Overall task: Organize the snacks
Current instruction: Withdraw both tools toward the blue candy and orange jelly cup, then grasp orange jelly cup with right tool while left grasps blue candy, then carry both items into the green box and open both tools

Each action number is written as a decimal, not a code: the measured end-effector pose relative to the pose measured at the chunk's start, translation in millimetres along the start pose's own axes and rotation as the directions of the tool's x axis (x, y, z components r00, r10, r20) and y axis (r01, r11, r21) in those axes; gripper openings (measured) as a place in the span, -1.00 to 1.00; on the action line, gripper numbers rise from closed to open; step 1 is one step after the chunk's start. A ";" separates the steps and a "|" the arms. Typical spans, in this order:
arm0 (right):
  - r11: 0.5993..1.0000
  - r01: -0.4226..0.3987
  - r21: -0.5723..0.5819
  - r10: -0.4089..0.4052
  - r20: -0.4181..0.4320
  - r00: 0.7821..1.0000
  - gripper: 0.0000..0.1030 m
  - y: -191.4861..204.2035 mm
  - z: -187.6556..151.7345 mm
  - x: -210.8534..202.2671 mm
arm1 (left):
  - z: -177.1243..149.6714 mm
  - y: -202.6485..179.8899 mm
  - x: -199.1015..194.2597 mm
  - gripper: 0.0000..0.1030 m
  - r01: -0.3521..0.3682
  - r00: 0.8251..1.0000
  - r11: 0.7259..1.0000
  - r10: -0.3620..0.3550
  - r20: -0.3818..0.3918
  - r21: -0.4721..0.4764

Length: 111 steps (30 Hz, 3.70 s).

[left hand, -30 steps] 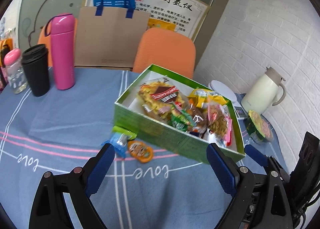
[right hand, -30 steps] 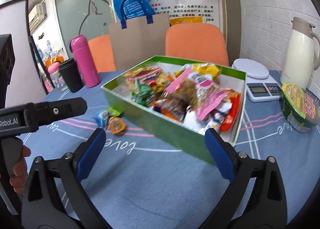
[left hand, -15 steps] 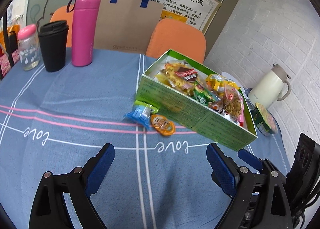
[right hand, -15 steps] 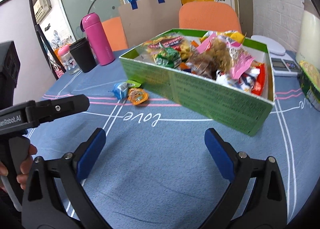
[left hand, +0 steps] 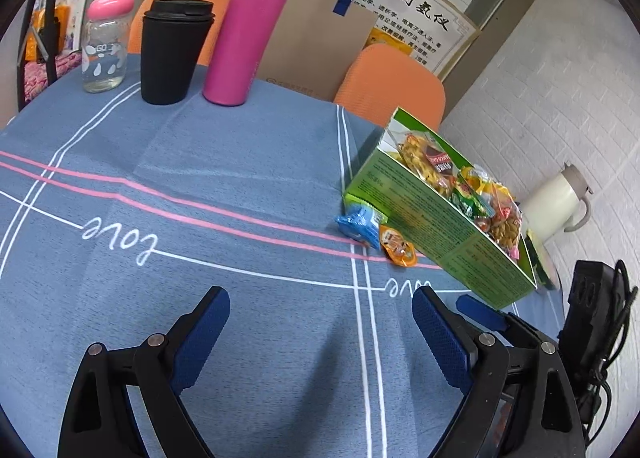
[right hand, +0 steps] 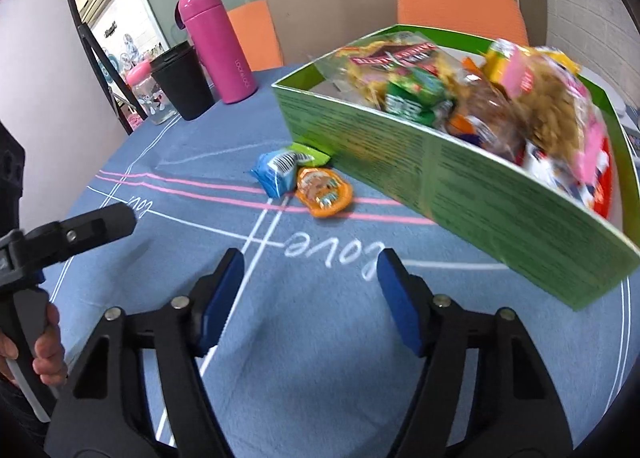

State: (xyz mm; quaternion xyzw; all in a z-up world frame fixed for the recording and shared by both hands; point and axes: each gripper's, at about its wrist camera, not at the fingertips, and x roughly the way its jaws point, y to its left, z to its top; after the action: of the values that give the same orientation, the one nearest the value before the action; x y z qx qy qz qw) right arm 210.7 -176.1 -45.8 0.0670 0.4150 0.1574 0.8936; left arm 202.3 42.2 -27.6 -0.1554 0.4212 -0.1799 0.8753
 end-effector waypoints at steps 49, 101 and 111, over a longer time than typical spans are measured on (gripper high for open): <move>1.000 0.010 0.016 -0.010 -0.024 1.000 -0.23 -15.4 -12.7 -1.7 | 53.0 -51.3 114.5 -0.18 -0.049 0.982 0.969 0.091 -0.168 0.242; 0.958 0.093 0.271 -0.189 0.356 0.915 -0.53 -122.2 5.2 -152.9 | 64.9 -192.7 17.5 -0.23 0.149 0.989 0.936 -0.148 -0.026 0.319; 0.948 0.097 0.303 -0.197 0.318 0.928 -0.53 -156.7 25.6 -120.8 | 74.9 -198.7 71.2 -0.23 0.125 0.991 0.942 -0.107 -0.074 0.310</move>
State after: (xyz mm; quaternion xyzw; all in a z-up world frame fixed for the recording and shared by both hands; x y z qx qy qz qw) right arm 192.4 -364.0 18.6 0.1885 0.2746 0.0144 0.9428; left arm 266.5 -156.8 52.8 -0.0335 0.4018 -0.3001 0.8645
